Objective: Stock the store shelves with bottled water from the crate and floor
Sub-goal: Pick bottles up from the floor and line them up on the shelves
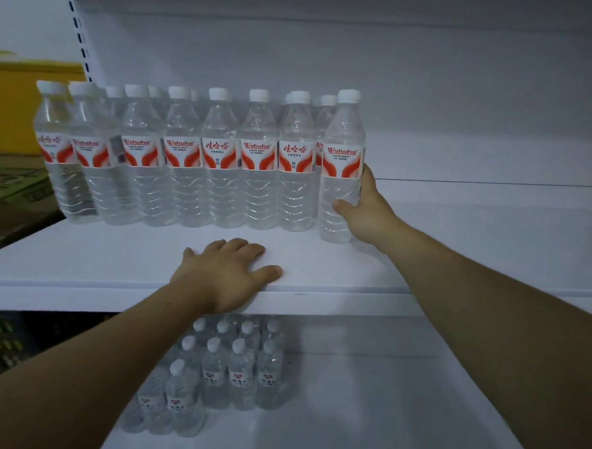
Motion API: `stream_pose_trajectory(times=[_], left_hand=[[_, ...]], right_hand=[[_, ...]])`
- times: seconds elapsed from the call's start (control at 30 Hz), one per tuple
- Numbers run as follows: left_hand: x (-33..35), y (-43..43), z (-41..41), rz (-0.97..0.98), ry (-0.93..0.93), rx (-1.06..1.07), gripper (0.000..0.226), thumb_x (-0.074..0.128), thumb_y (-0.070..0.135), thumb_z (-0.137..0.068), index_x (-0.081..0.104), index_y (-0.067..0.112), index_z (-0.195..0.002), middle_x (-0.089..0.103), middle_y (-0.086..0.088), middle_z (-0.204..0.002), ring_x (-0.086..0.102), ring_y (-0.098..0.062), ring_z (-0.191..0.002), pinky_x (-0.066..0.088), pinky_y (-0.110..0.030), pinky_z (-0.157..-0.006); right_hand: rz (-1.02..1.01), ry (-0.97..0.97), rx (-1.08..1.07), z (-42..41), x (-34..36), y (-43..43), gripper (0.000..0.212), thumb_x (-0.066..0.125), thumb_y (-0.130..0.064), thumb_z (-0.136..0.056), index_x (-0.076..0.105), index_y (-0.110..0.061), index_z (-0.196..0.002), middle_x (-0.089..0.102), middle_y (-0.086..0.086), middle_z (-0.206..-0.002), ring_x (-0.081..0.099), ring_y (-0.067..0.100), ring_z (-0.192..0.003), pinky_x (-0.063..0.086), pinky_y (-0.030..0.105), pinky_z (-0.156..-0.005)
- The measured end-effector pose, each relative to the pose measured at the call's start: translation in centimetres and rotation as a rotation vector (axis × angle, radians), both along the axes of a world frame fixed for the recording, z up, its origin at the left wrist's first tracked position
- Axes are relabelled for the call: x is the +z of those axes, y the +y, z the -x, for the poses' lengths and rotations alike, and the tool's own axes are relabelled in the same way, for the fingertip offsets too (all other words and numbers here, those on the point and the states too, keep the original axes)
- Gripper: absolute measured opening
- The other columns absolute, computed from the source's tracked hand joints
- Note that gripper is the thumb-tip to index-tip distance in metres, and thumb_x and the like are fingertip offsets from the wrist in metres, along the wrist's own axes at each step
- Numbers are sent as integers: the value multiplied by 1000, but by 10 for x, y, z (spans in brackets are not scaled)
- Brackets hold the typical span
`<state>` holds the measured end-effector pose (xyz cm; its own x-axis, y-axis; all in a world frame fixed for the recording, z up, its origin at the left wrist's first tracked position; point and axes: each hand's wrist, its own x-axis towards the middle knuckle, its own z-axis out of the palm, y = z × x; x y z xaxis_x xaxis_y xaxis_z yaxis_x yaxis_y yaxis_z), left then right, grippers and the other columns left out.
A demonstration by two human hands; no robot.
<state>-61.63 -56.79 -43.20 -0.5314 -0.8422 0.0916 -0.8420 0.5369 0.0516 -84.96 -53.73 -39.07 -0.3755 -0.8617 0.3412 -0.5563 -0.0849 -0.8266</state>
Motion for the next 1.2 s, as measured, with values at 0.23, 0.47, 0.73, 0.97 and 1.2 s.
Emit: stream_pose_trajectory(times=[0.23, 0.47, 0.73, 0.97, 1.2], left_hand=[[-1, 0, 1, 12, 0, 0, 66, 17, 70, -89, 22, 38, -147, 21, 10, -157, 20, -19, -144, 14, -57, -115], [-2, 0, 2, 22, 10, 9, 66, 17, 70, -90, 23, 39, -147, 22, 11, -157, 22, -18, -144, 16, -56, -115], [-2, 0, 2, 15, 21, 3, 67, 16, 72, -89, 22, 39, -147, 22, 12, -157, 21, -17, -144, 16, -55, -115], [9, 1, 0, -89, 72, 8, 67, 27, 69, -90, 27, 35, -148, 21, 8, -158, 21, -20, -144, 11, -56, -115], [26, 59, -48, -195, 365, -71, 64, 56, 53, -88, 39, 26, -143, 34, 4, -152, 35, -17, -137, 26, -33, -112]], right_hand=[[-1, -27, 44, 15, -6, -35, 72, 54, -15, -99, 8, -27, -153, 38, -3, -149, 38, 19, -134, 31, 29, -100], [-22, -59, 58, 15, -11, -53, 103, 81, -23, -77, 8, -35, -149, 46, -11, -127, 51, 16, -118, 46, 40, -101], [-4, -87, 70, 26, -15, -51, 90, 75, -11, -82, 19, -31, -149, 51, -10, -124, 51, 12, -112, 43, 30, -93], [-193, 100, -70, 2, -5, -25, 105, 77, -38, -77, 4, -32, -153, 47, 4, -140, 54, 27, -120, 48, 42, -99], [-329, 257, -11, -67, 23, 73, 72, 59, -38, -94, 22, -16, -153, 36, 4, -152, 39, 27, -136, 34, 30, -100]])
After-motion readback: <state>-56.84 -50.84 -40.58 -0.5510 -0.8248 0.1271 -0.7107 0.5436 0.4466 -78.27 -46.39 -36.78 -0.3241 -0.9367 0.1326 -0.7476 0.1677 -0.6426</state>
